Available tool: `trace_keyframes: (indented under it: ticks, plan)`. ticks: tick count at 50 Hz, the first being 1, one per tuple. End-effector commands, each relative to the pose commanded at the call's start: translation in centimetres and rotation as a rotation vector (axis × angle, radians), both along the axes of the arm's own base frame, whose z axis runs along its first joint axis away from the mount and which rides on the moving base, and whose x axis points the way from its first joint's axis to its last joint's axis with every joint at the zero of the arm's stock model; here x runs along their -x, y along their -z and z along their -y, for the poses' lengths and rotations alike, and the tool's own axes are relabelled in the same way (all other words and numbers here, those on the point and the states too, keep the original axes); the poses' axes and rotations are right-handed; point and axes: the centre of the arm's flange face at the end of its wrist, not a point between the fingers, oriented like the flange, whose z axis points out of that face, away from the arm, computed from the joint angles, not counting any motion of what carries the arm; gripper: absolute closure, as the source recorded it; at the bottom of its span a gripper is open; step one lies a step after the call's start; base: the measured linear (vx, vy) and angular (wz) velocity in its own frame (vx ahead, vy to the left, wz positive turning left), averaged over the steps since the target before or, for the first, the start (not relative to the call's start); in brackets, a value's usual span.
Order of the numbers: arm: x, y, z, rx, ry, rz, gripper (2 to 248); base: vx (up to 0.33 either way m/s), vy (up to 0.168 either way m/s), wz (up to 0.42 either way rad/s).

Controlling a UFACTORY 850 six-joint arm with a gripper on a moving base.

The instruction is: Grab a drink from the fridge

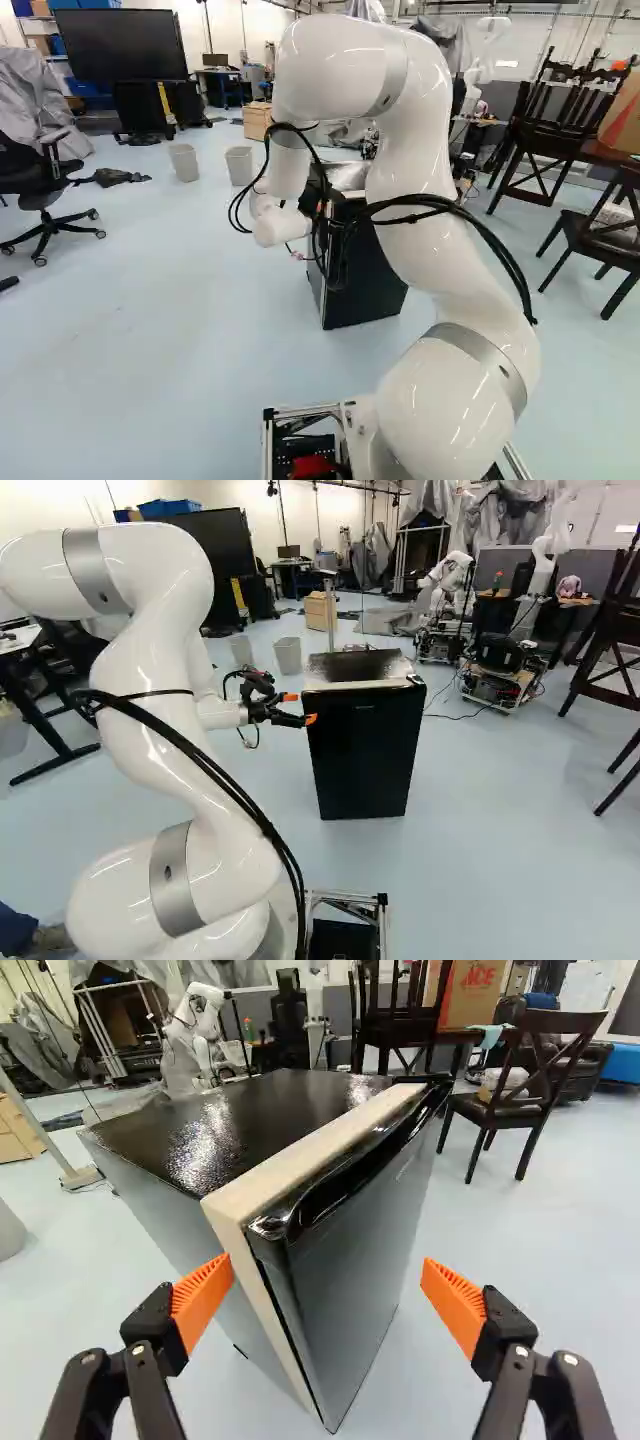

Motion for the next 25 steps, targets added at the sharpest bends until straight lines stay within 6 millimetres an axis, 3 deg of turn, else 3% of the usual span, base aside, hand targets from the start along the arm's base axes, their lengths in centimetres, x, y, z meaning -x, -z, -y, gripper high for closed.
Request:
trace_keyframes:
  ticks: [25]
  plan:
    - [-0.25, 0.00, 0.71, 0.000, 0.015, 0.000, 3, 0.000, 0.000, 0.000]
